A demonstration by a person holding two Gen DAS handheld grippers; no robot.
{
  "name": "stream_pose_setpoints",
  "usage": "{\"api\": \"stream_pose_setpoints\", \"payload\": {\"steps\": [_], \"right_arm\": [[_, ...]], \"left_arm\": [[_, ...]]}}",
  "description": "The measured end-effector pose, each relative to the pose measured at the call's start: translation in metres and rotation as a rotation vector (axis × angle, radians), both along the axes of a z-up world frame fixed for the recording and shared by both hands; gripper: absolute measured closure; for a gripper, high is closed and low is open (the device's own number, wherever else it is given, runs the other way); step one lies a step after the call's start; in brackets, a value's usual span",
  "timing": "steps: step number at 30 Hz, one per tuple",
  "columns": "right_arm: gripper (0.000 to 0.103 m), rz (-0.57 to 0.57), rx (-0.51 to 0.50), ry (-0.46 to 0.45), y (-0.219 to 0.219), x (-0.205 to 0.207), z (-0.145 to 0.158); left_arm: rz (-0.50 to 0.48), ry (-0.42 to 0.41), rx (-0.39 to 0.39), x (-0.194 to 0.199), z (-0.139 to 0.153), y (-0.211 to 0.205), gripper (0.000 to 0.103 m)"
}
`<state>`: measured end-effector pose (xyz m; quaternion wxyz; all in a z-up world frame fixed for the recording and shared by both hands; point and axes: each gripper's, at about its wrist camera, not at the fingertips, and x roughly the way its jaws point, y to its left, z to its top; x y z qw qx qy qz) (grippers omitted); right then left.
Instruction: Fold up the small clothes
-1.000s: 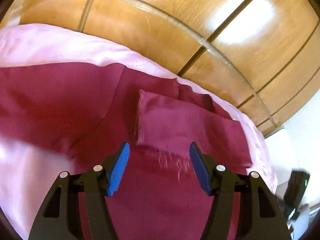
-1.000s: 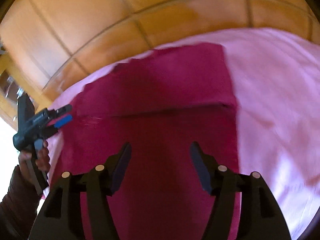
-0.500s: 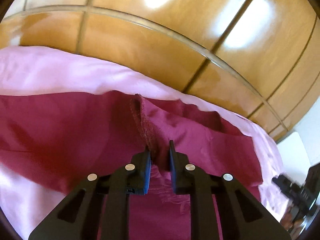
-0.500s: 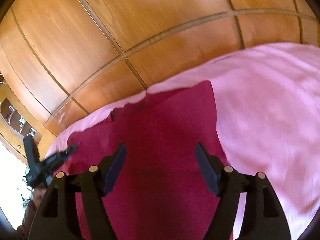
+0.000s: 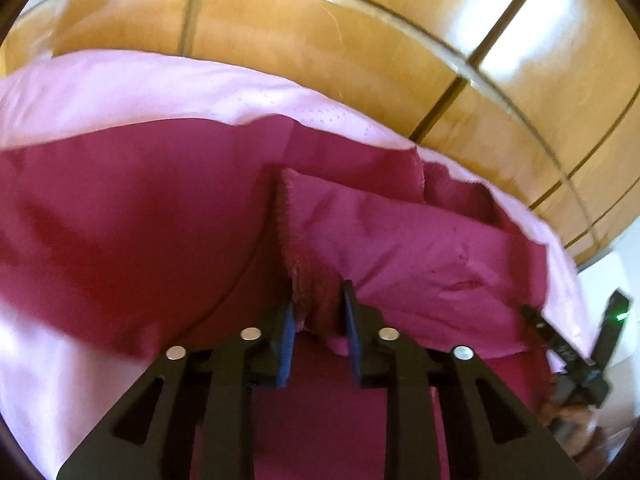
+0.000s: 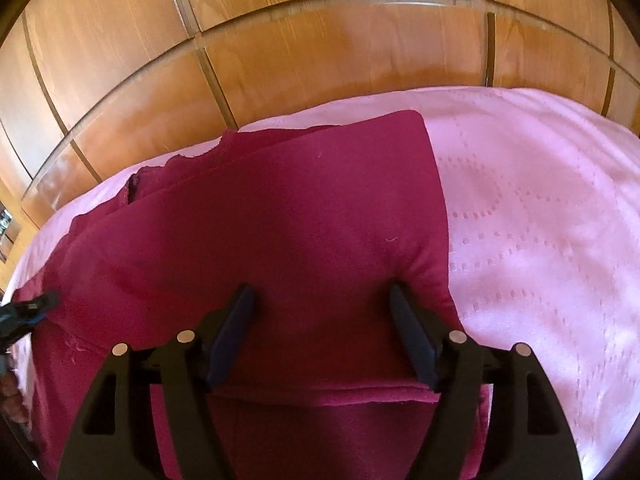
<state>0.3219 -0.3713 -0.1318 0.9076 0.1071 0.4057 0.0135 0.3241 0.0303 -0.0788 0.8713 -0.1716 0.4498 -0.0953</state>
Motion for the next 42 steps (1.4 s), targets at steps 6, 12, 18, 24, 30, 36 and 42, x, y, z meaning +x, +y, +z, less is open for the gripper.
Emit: {"api": "stream_pose_setpoints", "payload": {"steps": [6, 12, 18, 24, 30, 36, 42], "right_arm": [[0.023, 0.007, -0.075, 0.006, 0.012, 0.000, -0.001], [0.019, -0.002, -0.158, 0.022, 0.025, 0.005, -0.005], [0.019, -0.001, -0.159, 0.016, 0.024, 0.004, -0.004], [0.019, -0.004, -0.182, 0.015, 0.026, 0.004, -0.002], [0.019, -0.005, -0.189, 0.014, 0.027, 0.004, -0.001], [0.018, -0.006, -0.200, 0.014, 0.029, 0.005, 0.000], [0.018, -0.006, -0.201, 0.011, 0.029, 0.005, 0.000]], "left_arm": [[0.174, -0.053, -0.064, -0.068, 0.019, 0.088, 0.079], [0.473, -0.035, -0.099, -0.122, 0.006, 0.205, 0.079], [0.677, -0.046, -0.173, -0.141, 0.004, 0.292, 0.078], [0.737, -0.047, -0.289, -0.118, 0.002, 0.334, 0.078], [0.834, 0.016, -0.259, -0.088, -0.011, 0.361, 0.078], [0.782, 0.032, -0.161, -0.064, -0.007, 0.353, 0.096], [0.580, -0.141, -0.211, -0.064, 0.047, 0.292, 0.096]]}}
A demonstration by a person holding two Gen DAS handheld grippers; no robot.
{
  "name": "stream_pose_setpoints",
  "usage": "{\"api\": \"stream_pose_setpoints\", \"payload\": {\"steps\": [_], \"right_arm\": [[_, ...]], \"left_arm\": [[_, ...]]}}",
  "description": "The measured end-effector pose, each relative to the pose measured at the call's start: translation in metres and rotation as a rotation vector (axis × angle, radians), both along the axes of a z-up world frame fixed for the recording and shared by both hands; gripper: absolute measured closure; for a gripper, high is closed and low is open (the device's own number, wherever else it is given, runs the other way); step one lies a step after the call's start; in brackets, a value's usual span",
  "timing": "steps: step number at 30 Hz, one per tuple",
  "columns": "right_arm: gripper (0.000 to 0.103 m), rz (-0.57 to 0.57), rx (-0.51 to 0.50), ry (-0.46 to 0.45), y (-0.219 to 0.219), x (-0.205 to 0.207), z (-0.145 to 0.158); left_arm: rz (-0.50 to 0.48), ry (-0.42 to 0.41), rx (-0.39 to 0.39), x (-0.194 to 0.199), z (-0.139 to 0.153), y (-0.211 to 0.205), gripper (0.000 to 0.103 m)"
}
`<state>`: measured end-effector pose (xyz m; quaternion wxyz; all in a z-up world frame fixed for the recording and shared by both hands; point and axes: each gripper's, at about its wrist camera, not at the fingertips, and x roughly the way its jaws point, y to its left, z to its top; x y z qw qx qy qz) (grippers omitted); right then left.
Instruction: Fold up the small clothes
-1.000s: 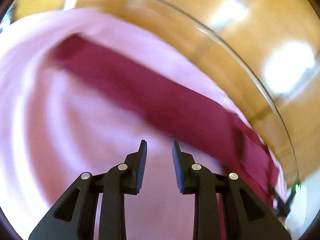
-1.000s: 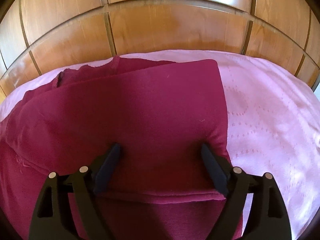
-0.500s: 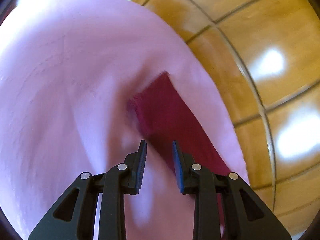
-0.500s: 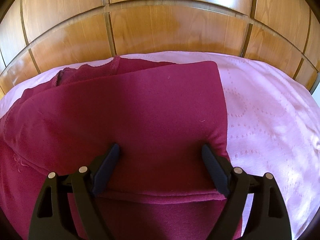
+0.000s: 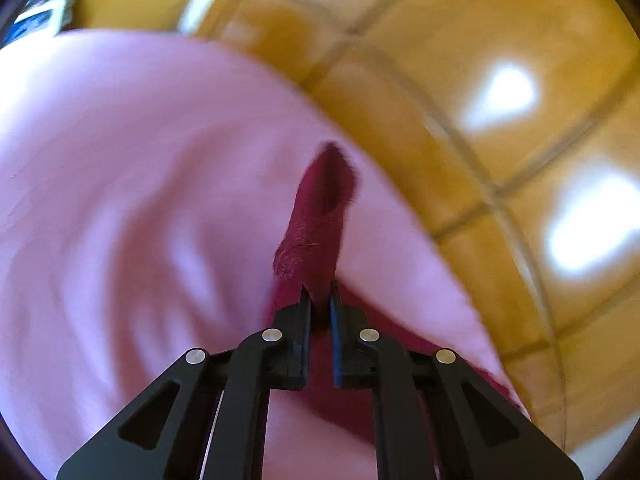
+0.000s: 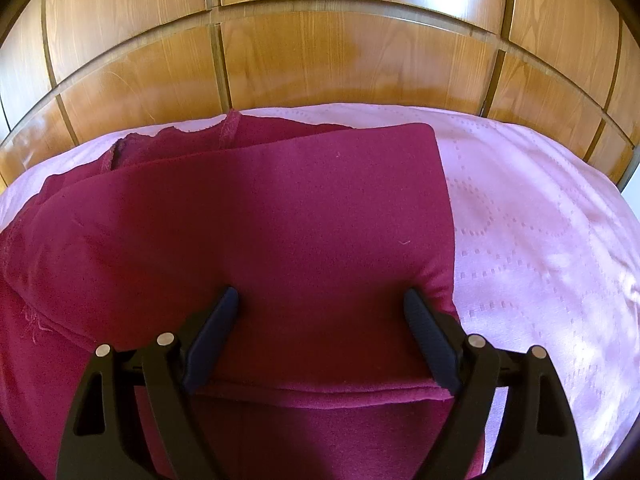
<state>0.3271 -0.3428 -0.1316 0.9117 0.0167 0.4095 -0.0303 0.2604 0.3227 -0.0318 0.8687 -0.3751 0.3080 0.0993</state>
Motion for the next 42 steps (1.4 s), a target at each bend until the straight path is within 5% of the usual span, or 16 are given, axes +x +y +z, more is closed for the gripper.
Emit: {"api": "stream_pose_setpoints", "payload": {"steps": [7, 12, 16, 19, 22, 25, 28, 33, 35, 37, 38, 42], "right_arm": [[0.018, 0.001, 0.005, -0.005, -0.001, 0.000, 0.000], [0.018, 0.005, 0.021, -0.006, -0.003, 0.000, 0.000], [0.018, 0.008, 0.040, -0.008, -0.006, 0.000, 0.001], [0.018, 0.009, 0.041, -0.002, -0.006, 0.001, 0.002], [0.018, -0.004, 0.081, 0.012, -0.007, 0.001, 0.014], [0.022, 0.023, 0.223, -0.034, 0.001, -0.006, 0.037], [0.023, 0.197, 0.431, -0.035, 0.042, -0.010, 0.061], [0.023, 0.382, 0.521, 0.121, 0.128, 0.000, 0.050], [0.031, 0.402, 0.460, 0.165, 0.157, 0.005, 0.039], [0.080, 0.411, 0.380, 0.184, 0.181, 0.006, 0.033], [0.093, 0.419, 0.342, 0.179, 0.190, 0.006, 0.034], [0.096, 0.466, 0.297, 0.066, 0.195, -0.008, 0.071]], "left_arm": [[-0.345, -0.133, 0.003, 0.007, 0.039, -0.152, 0.096], [-0.543, -0.050, 0.053, 0.023, 0.009, -0.267, 0.096], [-0.617, 0.038, 0.133, 0.030, -0.015, -0.319, 0.094], [-0.649, 0.041, 0.172, 0.012, -0.018, -0.330, 0.080], [-0.642, 0.027, 0.189, -0.011, -0.014, -0.317, 0.079], [-0.622, 0.021, 0.220, -0.035, -0.020, -0.307, 0.079], [-0.611, 0.034, 0.242, -0.052, -0.030, -0.301, 0.079], [-0.588, 0.063, 0.223, -0.061, -0.054, -0.293, 0.079], [-0.584, 0.044, 0.208, -0.062, -0.058, -0.289, 0.079], [-0.583, 0.040, 0.190, -0.061, -0.061, -0.287, 0.079], [-0.584, 0.037, 0.185, -0.060, -0.062, -0.286, 0.079], [-0.586, 0.017, 0.129, -0.061, -0.067, -0.277, 0.079]]}}
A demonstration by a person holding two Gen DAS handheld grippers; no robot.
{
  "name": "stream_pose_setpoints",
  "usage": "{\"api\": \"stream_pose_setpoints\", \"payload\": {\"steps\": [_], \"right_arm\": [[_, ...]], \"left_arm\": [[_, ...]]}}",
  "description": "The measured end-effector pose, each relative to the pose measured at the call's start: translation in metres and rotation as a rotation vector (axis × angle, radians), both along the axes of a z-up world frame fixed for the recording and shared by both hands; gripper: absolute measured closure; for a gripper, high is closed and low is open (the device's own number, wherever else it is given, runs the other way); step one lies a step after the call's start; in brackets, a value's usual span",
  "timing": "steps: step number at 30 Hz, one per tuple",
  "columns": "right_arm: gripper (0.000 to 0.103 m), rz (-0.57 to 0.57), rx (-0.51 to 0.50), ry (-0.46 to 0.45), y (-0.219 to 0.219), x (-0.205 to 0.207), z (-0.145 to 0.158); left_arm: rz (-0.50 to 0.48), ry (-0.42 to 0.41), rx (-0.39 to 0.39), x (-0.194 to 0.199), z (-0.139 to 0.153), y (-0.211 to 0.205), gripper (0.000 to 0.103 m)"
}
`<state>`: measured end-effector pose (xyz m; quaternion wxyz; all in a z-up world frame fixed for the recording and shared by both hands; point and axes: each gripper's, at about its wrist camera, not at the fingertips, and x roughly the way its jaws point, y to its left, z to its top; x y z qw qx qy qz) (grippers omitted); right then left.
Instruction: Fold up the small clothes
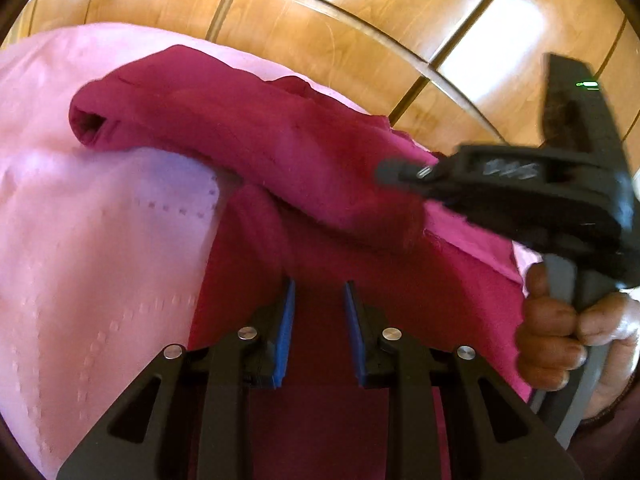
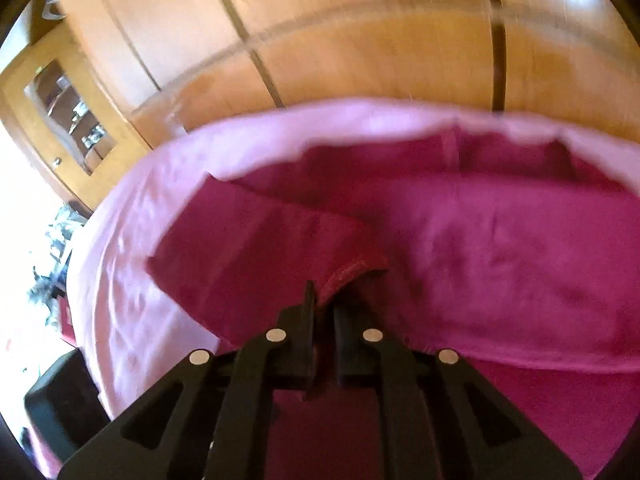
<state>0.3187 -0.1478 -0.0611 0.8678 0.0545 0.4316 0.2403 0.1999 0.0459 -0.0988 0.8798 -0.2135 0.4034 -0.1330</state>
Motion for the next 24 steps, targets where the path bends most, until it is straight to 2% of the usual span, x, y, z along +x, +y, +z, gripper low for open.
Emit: {"api": "stream_pose_setpoints", "payload": {"steps": [5, 7, 9, 12, 16, 21, 23, 24], "right_arm": [[0.096, -0.035, 0.058, -0.146, -0.045, -0.006, 0.067], [0.096, -0.087, 0.078, -0.172, -0.073, -0.001, 0.087], [0.096, -0.141, 0.073, -0.172, -0.097, 0.004, 0.091], [0.096, -0.251, 0.050, -0.130, -0.147, 0.013, 0.079], [0.096, -0.412, 0.020, -0.024, -0.206, 0.027, 0.040], [0.096, -0.519, -0.020, 0.101, -0.239, 0.041, -0.012], [0.093, -0.533, -0.010, 0.130, -0.249, 0.043, -0.024], [0.083, -0.537, -0.004, 0.136, -0.251, 0.042, -0.028]], "left_arm": [[0.001, -0.001, -0.013, 0.003, 0.000, -0.002, 0.079], [0.000, -0.001, -0.014, 0.002, -0.001, -0.001, 0.079], [-0.001, -0.001, -0.012, 0.002, -0.001, -0.001, 0.079], [0.000, -0.001, -0.009, 0.001, 0.000, -0.001, 0.079], [0.000, 0.000, 0.000, -0.001, 0.001, -0.001, 0.079], [0.001, 0.011, 0.005, 0.003, 0.002, -0.002, 0.079], [0.003, 0.036, 0.004, 0.004, 0.004, 0.001, 0.079], [-0.001, 0.050, 0.018, 0.004, 0.007, 0.002, 0.079]]}}
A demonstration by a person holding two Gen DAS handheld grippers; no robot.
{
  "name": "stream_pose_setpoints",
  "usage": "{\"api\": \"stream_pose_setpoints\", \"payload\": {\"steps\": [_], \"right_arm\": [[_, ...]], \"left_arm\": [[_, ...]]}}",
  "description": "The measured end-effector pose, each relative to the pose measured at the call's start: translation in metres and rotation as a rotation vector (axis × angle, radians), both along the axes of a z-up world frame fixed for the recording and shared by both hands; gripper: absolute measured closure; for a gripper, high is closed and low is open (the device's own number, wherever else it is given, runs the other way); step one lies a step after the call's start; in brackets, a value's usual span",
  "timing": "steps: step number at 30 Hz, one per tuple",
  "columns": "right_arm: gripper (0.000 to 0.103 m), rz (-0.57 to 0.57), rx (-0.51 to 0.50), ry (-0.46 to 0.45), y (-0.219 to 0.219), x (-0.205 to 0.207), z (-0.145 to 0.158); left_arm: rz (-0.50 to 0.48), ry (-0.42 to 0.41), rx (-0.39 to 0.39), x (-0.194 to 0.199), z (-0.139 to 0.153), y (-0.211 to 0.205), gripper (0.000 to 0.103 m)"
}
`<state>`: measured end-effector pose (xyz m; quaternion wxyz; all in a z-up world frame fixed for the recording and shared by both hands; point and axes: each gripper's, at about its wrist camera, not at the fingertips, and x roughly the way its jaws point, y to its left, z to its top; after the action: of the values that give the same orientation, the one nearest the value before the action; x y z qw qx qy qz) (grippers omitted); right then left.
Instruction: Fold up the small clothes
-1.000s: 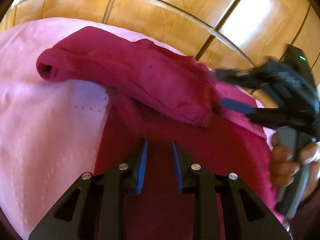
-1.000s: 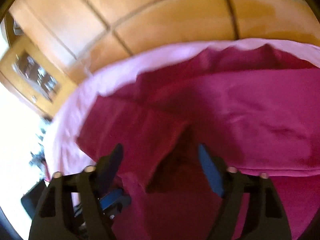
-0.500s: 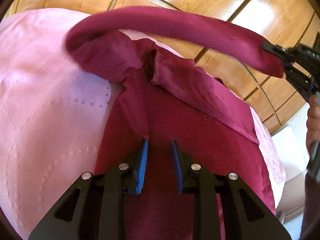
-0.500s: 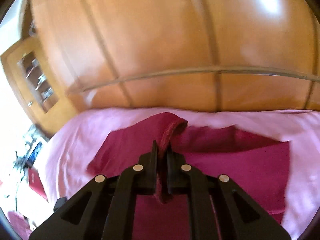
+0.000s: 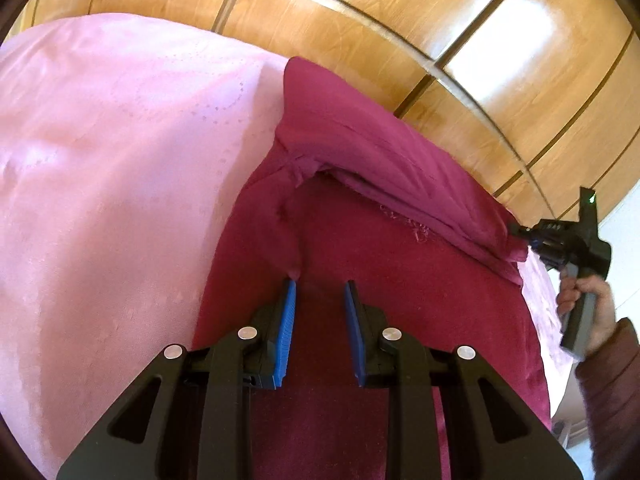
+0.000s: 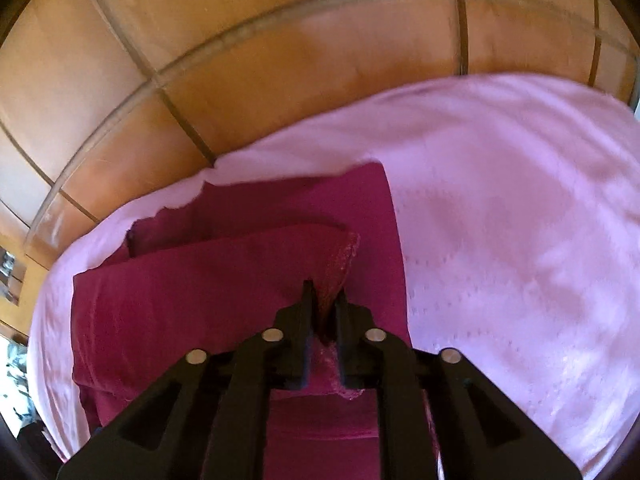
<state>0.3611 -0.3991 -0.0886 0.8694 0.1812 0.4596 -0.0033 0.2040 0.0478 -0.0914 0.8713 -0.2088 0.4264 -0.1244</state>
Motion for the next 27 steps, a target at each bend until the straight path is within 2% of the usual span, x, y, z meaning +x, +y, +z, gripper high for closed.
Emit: {"api": "stream_pose_setpoints", "payload": {"steps": [1, 3, 6, 9, 12, 15, 19, 21, 23, 24, 25, 27], "right_arm": [[0.065, -0.010, -0.007, 0.001, -0.001, -0.002, -0.001], [0.051, -0.017, -0.019, -0.023, -0.006, -0.009, 0.000], [0.047, -0.012, -0.036, -0.087, -0.004, -0.023, 0.014], [0.046, 0.061, -0.043, -0.149, 0.016, -0.030, 0.029], [0.042, 0.153, -0.100, -0.164, 0.045, -0.027, 0.030], [0.039, 0.190, -0.167, -0.151, 0.065, -0.014, 0.018], [0.026, 0.146, -0.253, -0.111, 0.064, 0.001, -0.012], [0.023, 0.145, -0.253, -0.098, 0.060, 0.003, -0.029], [0.022, 0.148, -0.258, -0.159, 0.061, -0.005, -0.040], [0.022, 0.147, -0.262, -0.163, 0.061, -0.005, -0.041], [0.021, 0.149, -0.262, -0.160, 0.061, -0.004, -0.041], [0.020, 0.151, -0.256, -0.162, 0.061, -0.003, -0.043]], "left_arm": [[-0.004, 0.010, 0.017, 0.000, 0.005, -0.001, 0.079], [-0.016, -0.011, 0.043, -0.002, 0.020, -0.002, 0.079], [-0.020, -0.079, 0.058, 0.000, 0.043, -0.002, 0.079], [-0.019, -0.137, 0.057, 0.018, 0.063, -0.007, 0.079], [-0.023, -0.174, 0.085, 0.045, 0.076, -0.022, 0.079], [-0.026, -0.194, 0.141, 0.077, 0.082, -0.040, 0.079], [-0.019, -0.135, 0.168, 0.121, 0.070, -0.042, 0.079], [-0.001, -0.066, 0.198, 0.138, 0.047, -0.038, 0.079], [0.005, 0.005, 0.176, 0.145, 0.017, -0.029, 0.079], [0.013, -0.020, 0.119, 0.141, 0.006, -0.020, 0.079], [0.018, -0.037, 0.094, 0.137, 0.004, -0.017, 0.081], [0.035, -0.034, 0.082, 0.136, 0.003, -0.015, 0.082]]}}
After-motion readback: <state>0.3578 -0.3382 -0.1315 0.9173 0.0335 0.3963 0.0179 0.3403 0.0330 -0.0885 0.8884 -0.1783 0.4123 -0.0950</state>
